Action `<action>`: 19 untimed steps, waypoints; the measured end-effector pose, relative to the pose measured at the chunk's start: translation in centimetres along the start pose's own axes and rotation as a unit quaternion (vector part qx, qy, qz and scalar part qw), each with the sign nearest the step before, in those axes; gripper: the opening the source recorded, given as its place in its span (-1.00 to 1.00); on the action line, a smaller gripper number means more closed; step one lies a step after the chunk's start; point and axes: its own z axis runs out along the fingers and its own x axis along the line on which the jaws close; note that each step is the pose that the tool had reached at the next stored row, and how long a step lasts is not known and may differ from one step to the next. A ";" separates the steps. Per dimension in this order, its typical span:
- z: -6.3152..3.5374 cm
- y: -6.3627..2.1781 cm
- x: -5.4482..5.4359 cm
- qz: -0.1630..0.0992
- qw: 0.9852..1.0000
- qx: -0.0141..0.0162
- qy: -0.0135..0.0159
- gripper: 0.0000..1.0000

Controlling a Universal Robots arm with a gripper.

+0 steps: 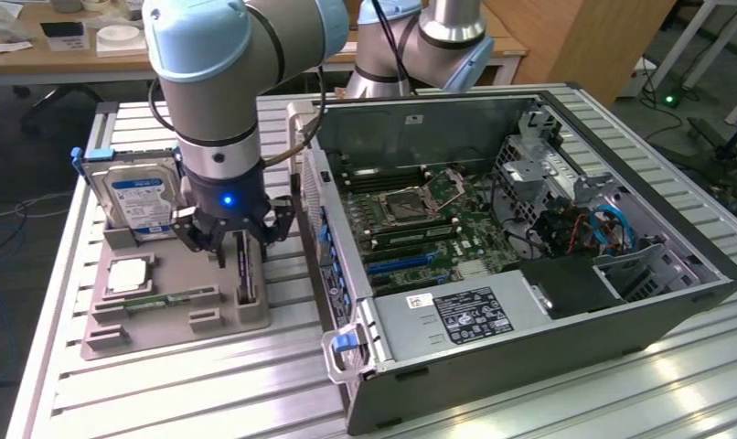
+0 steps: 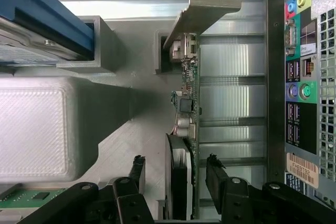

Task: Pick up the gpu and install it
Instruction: 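Pick up the gpu and move the gpu toward the slot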

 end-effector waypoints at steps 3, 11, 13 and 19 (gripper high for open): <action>0.00 0.00 0.0 0.000 1.000 0.000 0.000 0.02; 0.00 0.00 0.0 0.000 1.000 0.000 0.000 -0.23; 0.00 0.00 0.0 0.000 1.000 0.000 0.000 -0.26; 0.00 0.00 0.0 0.000 1.000 0.000 0.000 -0.45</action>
